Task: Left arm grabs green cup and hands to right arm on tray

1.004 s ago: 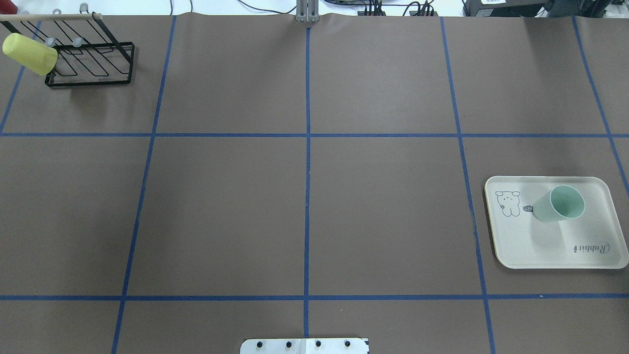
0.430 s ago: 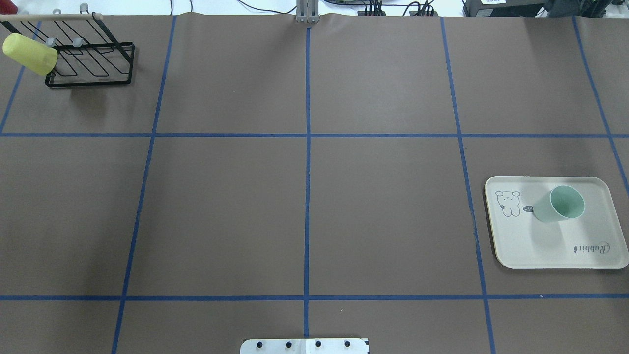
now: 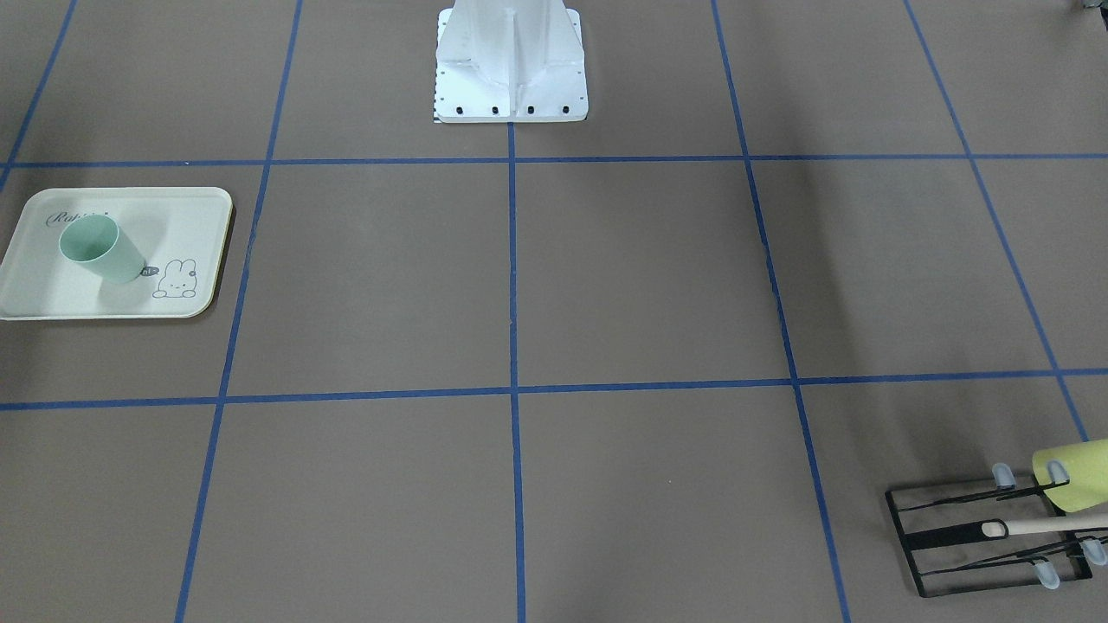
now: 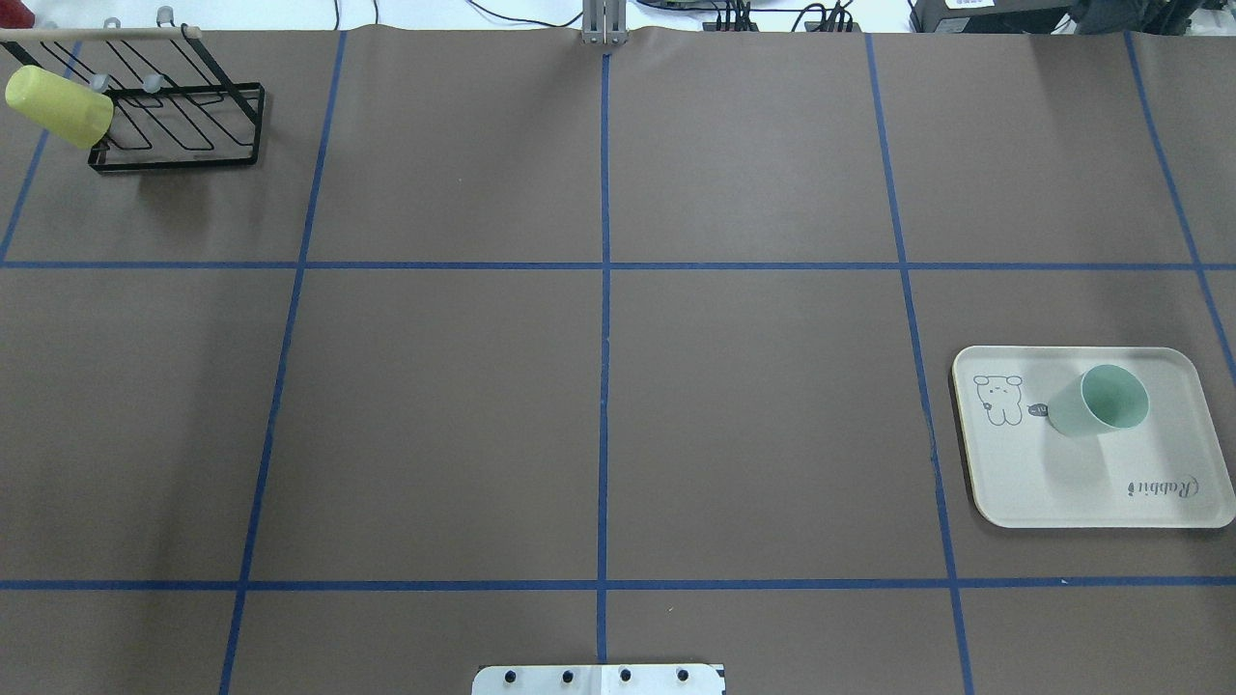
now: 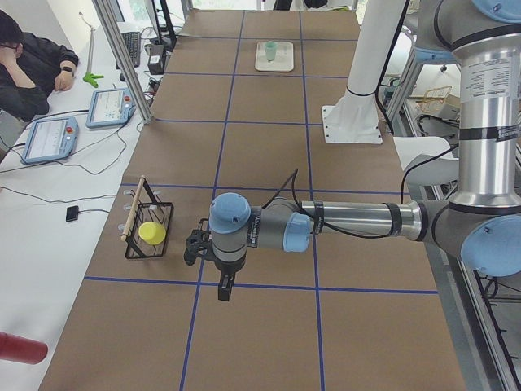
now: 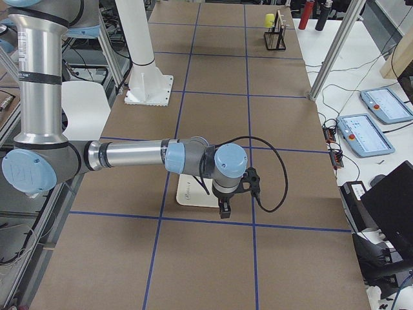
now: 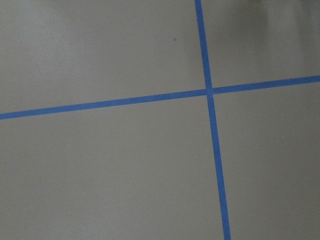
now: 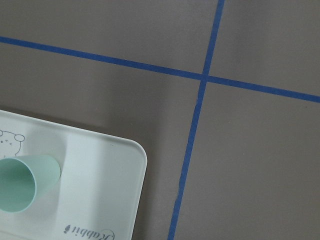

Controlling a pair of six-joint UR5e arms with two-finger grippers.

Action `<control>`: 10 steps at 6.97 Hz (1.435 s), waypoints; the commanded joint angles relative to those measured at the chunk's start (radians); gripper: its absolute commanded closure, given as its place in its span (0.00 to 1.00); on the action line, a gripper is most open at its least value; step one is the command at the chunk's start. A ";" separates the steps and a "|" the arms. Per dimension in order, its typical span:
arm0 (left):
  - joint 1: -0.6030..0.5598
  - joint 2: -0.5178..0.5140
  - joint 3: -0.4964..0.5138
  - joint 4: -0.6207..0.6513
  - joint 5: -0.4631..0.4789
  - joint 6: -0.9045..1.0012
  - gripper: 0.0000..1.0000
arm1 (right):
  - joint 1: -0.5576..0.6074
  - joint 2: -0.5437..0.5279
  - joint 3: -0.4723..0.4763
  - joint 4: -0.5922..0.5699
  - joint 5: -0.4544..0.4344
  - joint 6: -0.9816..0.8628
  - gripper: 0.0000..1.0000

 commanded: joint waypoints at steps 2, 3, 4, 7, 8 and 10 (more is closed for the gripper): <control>0.000 0.001 -0.008 0.045 -0.057 -0.001 0.00 | -0.009 0.020 -0.027 0.005 -0.054 0.028 0.01; 0.000 -0.004 -0.006 0.045 -0.057 -0.001 0.00 | -0.011 0.028 -0.044 0.048 -0.076 0.028 0.01; 0.000 0.000 -0.009 0.045 -0.054 0.000 0.00 | -0.018 0.029 -0.059 0.086 -0.082 0.037 0.01; -0.001 0.004 -0.011 0.044 -0.052 0.001 0.00 | -0.029 0.040 -0.067 0.088 -0.081 0.042 0.01; -0.003 0.005 -0.011 0.044 -0.052 0.002 0.00 | -0.032 0.040 -0.067 0.088 -0.082 0.042 0.01; -0.003 0.004 -0.009 0.044 -0.051 0.002 0.00 | -0.035 0.042 -0.068 0.088 -0.084 0.040 0.01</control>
